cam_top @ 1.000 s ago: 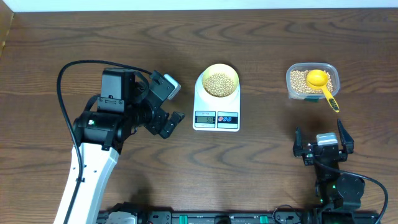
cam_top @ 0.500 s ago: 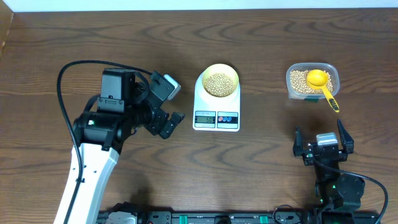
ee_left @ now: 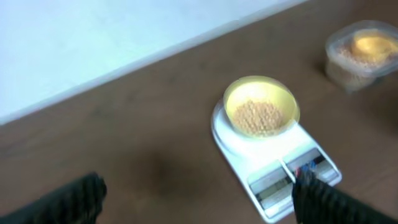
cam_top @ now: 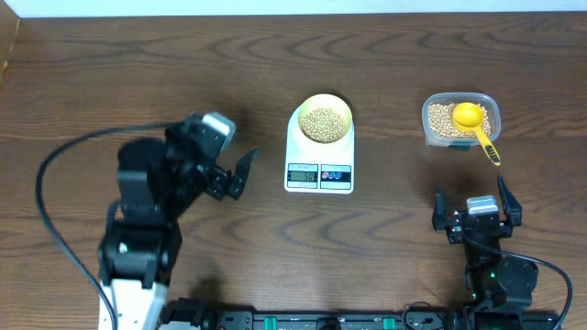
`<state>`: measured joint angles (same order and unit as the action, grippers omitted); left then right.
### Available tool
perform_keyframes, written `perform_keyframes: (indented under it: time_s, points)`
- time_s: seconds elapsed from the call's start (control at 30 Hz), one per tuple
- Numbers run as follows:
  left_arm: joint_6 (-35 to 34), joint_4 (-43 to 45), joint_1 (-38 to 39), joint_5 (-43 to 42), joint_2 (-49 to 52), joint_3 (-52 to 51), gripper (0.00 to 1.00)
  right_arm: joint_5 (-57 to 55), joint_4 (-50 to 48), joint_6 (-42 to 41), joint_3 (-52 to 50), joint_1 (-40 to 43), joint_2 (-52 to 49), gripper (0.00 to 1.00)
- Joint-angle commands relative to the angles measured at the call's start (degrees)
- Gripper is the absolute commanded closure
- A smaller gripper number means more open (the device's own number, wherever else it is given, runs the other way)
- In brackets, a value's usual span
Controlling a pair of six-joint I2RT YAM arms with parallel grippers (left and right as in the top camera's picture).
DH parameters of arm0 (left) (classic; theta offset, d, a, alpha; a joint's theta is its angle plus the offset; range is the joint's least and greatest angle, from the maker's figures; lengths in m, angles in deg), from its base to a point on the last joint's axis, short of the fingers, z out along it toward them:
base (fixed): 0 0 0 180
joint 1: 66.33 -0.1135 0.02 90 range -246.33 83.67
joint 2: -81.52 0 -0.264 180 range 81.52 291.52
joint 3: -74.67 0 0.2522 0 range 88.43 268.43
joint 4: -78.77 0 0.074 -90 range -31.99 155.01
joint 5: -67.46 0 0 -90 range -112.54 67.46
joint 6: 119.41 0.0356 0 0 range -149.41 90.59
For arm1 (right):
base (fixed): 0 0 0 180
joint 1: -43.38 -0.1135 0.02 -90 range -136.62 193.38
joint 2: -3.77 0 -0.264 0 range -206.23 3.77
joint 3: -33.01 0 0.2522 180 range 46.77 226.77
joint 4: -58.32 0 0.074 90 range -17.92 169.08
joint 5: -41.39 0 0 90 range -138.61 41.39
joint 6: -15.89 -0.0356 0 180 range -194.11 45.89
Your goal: Scoop item into bowl and weigh 50g on scale
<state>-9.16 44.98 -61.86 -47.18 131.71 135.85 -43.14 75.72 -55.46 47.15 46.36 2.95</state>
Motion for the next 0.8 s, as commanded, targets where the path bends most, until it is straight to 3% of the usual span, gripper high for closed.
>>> perform_keyframes:
  time_s: [0.0,0.3,0.77]
  points:
    - [-4.90,8.37,-2.51,3.08,-6.88,-9.60,0.02,-0.44,0.31,0.04,-0.07,0.07,0.50,0.01]
    - [-10.71,24.22,-9.27,6.67,-23.28,-28.52,0.02,-0.44,0.31,0.04,-0.07,0.07,0.50,0.01]
    - [-11.32,26.36,-10.84,14.27,-40.37,-43.23,0.02,-0.44,0.31,0.04,-0.07,0.07,0.50,0.01]
